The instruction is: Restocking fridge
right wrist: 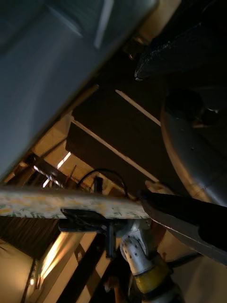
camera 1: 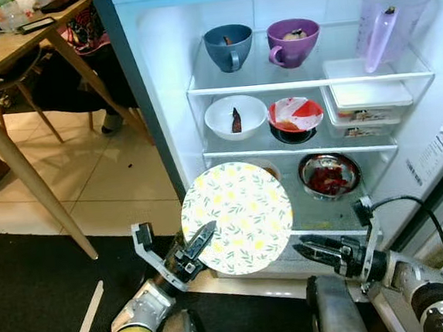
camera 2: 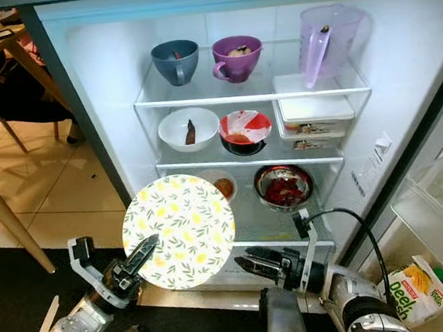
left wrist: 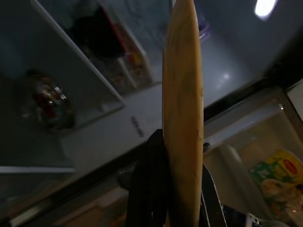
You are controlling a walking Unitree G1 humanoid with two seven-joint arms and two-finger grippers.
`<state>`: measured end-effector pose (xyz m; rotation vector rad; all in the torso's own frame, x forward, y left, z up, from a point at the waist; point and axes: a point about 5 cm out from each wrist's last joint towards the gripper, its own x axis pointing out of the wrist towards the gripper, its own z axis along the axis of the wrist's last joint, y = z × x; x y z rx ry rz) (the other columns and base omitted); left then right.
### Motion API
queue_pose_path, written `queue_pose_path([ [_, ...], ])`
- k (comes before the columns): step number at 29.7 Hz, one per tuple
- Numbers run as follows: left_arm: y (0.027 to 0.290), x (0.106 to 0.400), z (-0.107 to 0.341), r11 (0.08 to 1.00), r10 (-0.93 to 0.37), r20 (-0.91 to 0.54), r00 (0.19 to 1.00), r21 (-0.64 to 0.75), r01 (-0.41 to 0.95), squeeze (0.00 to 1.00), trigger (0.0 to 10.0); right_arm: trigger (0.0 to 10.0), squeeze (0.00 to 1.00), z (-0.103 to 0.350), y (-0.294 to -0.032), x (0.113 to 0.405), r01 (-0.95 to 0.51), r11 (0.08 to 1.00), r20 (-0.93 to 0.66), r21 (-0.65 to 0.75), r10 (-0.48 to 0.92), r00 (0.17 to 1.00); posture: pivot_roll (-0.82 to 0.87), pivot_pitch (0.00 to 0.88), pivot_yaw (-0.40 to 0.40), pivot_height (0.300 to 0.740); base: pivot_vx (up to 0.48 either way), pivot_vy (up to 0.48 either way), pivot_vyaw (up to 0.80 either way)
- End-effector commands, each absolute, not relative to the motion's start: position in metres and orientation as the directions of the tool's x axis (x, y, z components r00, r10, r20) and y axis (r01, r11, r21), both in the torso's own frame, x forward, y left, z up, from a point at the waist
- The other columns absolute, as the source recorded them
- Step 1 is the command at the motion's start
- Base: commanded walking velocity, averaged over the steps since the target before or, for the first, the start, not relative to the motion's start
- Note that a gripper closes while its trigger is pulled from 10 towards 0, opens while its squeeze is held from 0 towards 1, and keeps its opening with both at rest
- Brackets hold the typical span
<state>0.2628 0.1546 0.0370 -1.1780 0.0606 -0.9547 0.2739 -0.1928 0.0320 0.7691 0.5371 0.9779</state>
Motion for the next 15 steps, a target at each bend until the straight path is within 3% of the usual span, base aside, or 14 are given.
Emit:
queue_pose_path([
  [1, 0.15, 0.264, 0.041, 0.042, -0.643, 0.447, 0.621, -0.79, 0.612, 0.0, 10.0, 10.0, 0.0, 0.039, -0.184, 0.286, -0.531, 0.379, -0.06, 0.758, 0.851, 0.522, -0.05, 0.095, 0.005, 0.451, 0.0, 0.0, 0.0],
  [13, 0.153, 0.256, 0.04, 0.069, -0.641, 0.44, 0.63, -0.784, 0.617, 0.0, 10.0, 10.0, 0.0, 0.034, -0.164, 0.286, -0.527, 0.36, -0.058, 0.77, 0.862, 0.503, -0.05, 0.095, 0.01, 0.451, 0.0, 0.0, 0.0],
  [15, 0.156, 0.258, 0.043, 0.094, -0.634, 0.437, 0.638, -0.776, 0.624, 0.0, 10.0, 10.0, 0.0, 0.031, -0.167, 0.286, -0.489, 0.394, -0.074, 0.778, 0.831, 0.552, -0.04, 0.084, 0.014, 0.451, 0.0, 0.0, 0.0],
])
